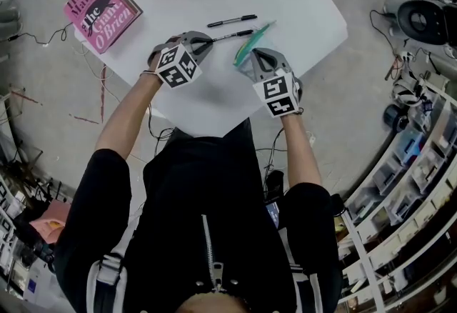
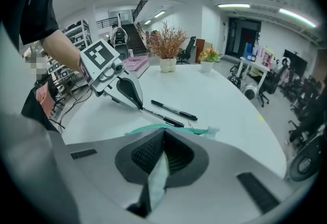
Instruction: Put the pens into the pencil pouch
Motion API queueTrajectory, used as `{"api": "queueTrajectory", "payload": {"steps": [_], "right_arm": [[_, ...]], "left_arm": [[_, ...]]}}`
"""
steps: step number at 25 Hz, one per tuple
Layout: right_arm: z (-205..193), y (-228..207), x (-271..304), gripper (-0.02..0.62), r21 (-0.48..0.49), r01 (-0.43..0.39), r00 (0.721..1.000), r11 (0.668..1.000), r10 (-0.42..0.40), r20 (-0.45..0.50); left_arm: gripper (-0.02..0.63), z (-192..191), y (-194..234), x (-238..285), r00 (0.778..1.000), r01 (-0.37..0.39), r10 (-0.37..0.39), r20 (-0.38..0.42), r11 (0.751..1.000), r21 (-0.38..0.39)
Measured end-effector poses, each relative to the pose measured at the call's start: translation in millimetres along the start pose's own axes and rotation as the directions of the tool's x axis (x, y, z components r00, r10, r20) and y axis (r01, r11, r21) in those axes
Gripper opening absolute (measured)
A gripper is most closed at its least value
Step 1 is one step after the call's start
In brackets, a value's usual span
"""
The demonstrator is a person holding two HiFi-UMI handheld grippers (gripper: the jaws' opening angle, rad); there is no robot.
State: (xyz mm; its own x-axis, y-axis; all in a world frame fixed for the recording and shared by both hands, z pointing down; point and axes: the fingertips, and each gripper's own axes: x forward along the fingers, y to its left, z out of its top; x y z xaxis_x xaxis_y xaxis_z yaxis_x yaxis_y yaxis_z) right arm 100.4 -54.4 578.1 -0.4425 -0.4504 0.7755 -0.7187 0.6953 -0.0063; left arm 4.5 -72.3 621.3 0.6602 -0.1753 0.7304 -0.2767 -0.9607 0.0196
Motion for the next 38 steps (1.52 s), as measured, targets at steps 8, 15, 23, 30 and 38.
{"api": "queueTrajectory", "payload": {"steps": [8, 15, 23, 30, 38], "right_arm": [[2, -2, -2, 0.008, -0.013, -0.008, 1.0, 1.0, 0.008, 0.008], [3, 1, -2, 0.008, -0.031, -0.03, 0.999, 0.999, 0.03, 0.02], [3, 4, -9, 0.008, -0.042, -0.039, 0.999, 0.998, 0.041, 0.035], [3, 6, -11, 0.008, -0.051, -0.047, 0.998, 0.998, 0.049, 0.036], [2, 8, -10, 0.008, -0.064, -0.054, 0.998, 0.997, 0.056, 0.038]], "left_arm": [[0.046, -1, 9, -22, 1.0, 0.006, -0.006, -0.002, 1.0, 0.023], [0.046, -4, 10, -40, 0.997, 0.069, -0.065, -0.034, 0.985, 0.156], [0.046, 4, 5, -42, 0.983, 0.177, -0.15, -0.104, 0.927, 0.33], [0.046, 12, -11, -32, 0.969, 0.245, -0.21, -0.13, 0.881, 0.405], [0.046, 26, -27, -15, 0.956, 0.293, -0.261, -0.132, 0.848, 0.443]]}}
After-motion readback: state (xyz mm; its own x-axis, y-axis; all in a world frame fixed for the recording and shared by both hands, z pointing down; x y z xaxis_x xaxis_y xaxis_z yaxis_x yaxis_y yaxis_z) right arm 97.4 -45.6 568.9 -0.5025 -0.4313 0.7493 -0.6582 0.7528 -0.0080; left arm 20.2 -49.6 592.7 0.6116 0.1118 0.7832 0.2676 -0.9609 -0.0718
